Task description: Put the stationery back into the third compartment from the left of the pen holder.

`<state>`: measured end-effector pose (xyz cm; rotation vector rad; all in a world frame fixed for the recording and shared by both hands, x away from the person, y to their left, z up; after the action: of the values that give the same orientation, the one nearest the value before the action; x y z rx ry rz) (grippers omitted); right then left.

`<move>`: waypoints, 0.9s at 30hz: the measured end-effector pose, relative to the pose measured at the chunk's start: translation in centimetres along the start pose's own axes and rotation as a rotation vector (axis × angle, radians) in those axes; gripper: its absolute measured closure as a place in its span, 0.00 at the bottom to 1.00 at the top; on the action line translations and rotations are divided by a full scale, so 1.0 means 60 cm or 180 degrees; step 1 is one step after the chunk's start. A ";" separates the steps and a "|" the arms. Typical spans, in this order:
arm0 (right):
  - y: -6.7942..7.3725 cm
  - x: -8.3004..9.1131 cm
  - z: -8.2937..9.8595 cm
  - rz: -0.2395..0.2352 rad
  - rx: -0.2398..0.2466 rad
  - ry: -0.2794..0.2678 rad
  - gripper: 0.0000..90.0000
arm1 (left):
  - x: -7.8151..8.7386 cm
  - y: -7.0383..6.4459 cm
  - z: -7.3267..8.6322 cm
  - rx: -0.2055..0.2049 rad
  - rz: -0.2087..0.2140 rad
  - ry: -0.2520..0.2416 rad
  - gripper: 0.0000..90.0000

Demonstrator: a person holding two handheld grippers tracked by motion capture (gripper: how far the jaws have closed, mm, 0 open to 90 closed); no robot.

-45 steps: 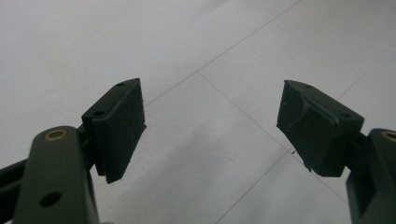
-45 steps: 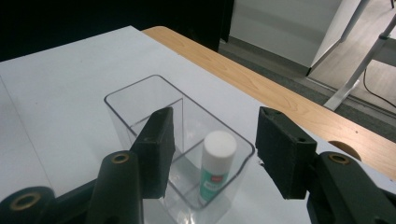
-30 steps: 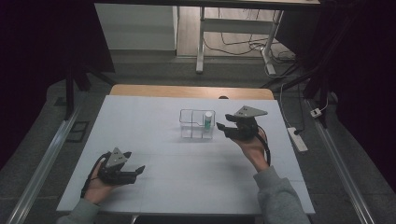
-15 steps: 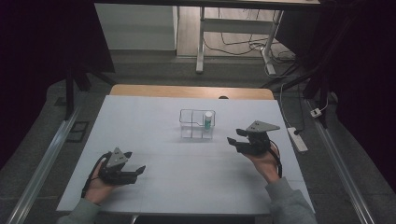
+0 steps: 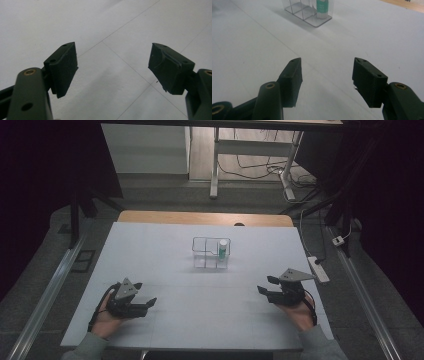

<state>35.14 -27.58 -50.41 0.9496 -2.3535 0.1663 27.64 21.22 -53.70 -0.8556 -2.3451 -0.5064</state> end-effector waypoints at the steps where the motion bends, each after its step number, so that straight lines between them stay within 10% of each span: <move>1: -0.003 0.006 0.006 -0.0001 -0.0004 -0.0020 0.44 | 0.000 0.000 0.000 0.0000 0.0000 0.0001 0.26; 27: -0.018 0.022 0.043 0.0138 0.0098 0.0077 0.40 | -0.002 -0.003 -0.002 -0.0021 0.0013 0.0006 0.26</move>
<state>33.88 -29.97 -51.88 0.9067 -2.3567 0.2306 27.62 21.00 -53.71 -0.8621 -2.3407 -0.5132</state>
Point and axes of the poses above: each handheld gripper's, and its own axes: x roughly backward along the jaws, z roughly out of its underside, y roughly to its left, the point moved 2 cm from there along -x, roughly forward along the jaws, and after that the axes turned 8 degrees about -x, right-handed, at the moved point
